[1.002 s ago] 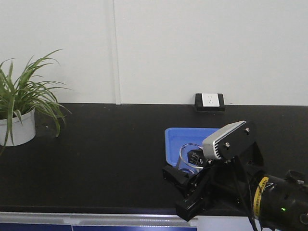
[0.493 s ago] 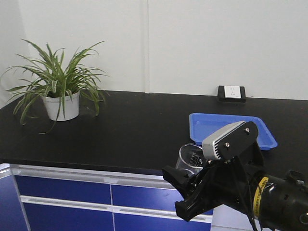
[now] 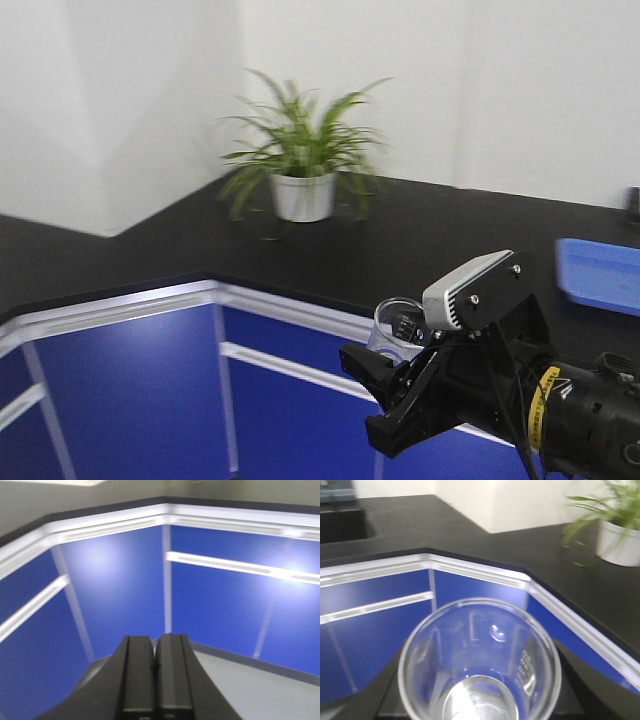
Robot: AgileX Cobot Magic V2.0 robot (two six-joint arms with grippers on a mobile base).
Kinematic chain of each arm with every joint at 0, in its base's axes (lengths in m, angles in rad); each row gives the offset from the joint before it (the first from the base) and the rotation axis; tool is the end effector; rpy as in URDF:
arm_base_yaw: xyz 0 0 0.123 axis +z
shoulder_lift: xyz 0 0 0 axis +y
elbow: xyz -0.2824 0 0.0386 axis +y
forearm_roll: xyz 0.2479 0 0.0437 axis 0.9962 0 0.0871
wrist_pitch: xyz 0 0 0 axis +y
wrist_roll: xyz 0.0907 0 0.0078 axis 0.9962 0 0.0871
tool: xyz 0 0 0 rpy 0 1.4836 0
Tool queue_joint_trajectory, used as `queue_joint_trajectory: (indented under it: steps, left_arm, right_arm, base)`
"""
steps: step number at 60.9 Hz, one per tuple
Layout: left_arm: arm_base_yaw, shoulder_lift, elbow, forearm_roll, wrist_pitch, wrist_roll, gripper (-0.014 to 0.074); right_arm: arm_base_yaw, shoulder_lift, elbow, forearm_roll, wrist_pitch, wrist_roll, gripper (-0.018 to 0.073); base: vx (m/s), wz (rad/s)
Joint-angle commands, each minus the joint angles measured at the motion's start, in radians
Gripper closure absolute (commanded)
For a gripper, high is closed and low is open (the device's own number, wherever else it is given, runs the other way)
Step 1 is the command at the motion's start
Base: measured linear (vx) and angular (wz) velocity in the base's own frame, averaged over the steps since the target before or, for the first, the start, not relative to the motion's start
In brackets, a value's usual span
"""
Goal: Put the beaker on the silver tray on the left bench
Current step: 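Hold the beaker in the right gripper while the base drives to the silver tray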
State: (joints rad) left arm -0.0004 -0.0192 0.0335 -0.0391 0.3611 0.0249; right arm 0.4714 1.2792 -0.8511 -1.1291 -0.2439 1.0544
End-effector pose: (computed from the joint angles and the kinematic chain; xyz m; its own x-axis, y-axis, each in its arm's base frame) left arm 0.0527 -0.0013 0.1703 -0.2841 -0.0116 -0.9587 0.0103 0.9998 -0.0151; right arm 0.2457 0.1474 0.3207 -0.1672 -0.1542 -0.9738 -0.6441 0.7648 -0.0105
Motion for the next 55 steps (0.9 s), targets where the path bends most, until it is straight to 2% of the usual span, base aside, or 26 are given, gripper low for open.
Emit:
queue_joint_trajectory:
  steps: [1, 29, 55]
  left_arm:
    - [-0.003, -0.006, 0.020, -0.005, -0.078, 0.000, 0.0595]
    - [-0.003, -0.006, 0.020, -0.005, -0.078, 0.000, 0.0595]
    - [-0.003, -0.006, 0.020, -0.005, -0.078, 0.000, 0.0595]
  right_arm:
    - [0.000, -0.030, -0.031, 0.015, -0.032, 0.000, 0.0573]
    - [0.000, -0.030, -0.031, 0.015, -0.032, 0.000, 0.0573]
    - [0.000, -0.030, -0.031, 0.015, -0.032, 0.000, 0.0571]
  base:
    - [-0.12, 0.80]
    - [-0.07, 0.99]
    - [0.08, 0.92]
